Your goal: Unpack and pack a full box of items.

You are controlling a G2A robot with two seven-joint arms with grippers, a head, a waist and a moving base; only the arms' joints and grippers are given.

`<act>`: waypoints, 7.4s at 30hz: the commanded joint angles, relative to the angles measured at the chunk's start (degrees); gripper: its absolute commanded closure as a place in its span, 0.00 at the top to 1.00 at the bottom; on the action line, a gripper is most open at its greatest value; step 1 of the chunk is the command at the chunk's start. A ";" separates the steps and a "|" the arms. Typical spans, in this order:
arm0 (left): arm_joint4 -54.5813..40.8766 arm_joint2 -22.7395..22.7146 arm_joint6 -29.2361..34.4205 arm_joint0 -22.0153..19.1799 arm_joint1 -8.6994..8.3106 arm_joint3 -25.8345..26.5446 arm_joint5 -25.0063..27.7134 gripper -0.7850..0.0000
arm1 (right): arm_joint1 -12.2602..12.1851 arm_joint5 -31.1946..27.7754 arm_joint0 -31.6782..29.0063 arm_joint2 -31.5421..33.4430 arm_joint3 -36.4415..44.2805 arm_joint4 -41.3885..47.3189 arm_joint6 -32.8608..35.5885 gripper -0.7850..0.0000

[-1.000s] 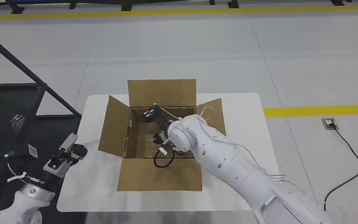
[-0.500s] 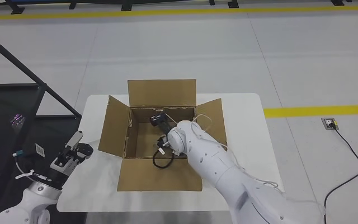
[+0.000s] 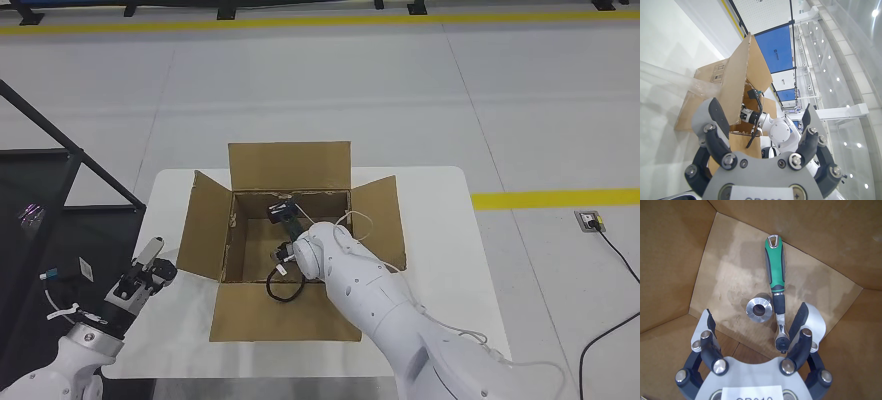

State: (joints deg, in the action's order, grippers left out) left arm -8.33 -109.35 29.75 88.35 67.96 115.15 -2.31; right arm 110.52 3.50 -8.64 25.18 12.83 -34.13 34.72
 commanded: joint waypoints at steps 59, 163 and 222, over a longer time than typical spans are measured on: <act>1.14 -0.02 -7.12 5.09 0.04 0.34 3.60 1.00 | 0.45 -1.83 -1.76 2.69 -2.29 -6.63 -3.23 0.05; -0.51 1.47 -1.89 -1.11 -1.53 -4.46 2.90 1.00 | -24.23 3.43 -35.69 66.55 54.70 -46.67 22.45 0.00; -1.85 0.14 -4.54 -2.17 -1.62 -5.26 1.73 1.00 | -2.37 -14.77 2.37 13.47 2.25 -15.31 16.46 0.88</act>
State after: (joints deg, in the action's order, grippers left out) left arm -10.20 -109.23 25.20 86.17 66.34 109.88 -0.59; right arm 108.19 -11.14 -6.26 38.65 14.95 -49.40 51.08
